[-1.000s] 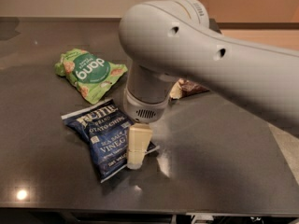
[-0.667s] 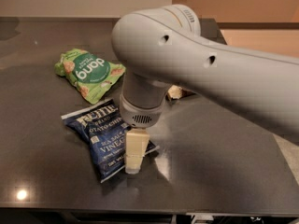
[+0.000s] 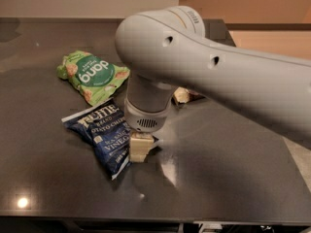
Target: Move blue chip bag near brown chip bag
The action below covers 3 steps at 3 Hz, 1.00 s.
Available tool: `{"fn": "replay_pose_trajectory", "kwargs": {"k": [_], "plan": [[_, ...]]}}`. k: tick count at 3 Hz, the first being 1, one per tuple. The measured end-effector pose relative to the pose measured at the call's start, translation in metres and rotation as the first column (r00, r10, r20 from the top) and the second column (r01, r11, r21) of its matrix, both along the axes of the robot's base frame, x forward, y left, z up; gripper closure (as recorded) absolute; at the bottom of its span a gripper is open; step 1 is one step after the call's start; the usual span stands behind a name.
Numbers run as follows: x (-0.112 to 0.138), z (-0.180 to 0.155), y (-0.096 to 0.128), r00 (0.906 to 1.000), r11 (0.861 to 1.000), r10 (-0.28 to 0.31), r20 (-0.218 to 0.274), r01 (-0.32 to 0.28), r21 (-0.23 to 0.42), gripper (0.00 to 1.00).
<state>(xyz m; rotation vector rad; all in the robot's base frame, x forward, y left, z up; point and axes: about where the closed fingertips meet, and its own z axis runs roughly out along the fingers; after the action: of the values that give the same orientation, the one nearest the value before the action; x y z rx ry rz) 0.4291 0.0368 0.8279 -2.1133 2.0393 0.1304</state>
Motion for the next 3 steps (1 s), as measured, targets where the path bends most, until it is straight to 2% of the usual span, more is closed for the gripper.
{"fn": "replay_pose_trajectory", "kwargs": {"k": [1, 2, 3], "plan": [[0.011, 0.013, -0.011, 0.9989, 0.998, -0.044, -0.014, 0.045, 0.049, 0.65], [0.026, 0.035, -0.029, 0.993, 0.985, -0.117, -0.013, 0.118, 0.123, 0.88], [0.043, 0.065, -0.048, 0.98, 0.965, -0.193, 0.047, 0.181, 0.189, 1.0]]}}
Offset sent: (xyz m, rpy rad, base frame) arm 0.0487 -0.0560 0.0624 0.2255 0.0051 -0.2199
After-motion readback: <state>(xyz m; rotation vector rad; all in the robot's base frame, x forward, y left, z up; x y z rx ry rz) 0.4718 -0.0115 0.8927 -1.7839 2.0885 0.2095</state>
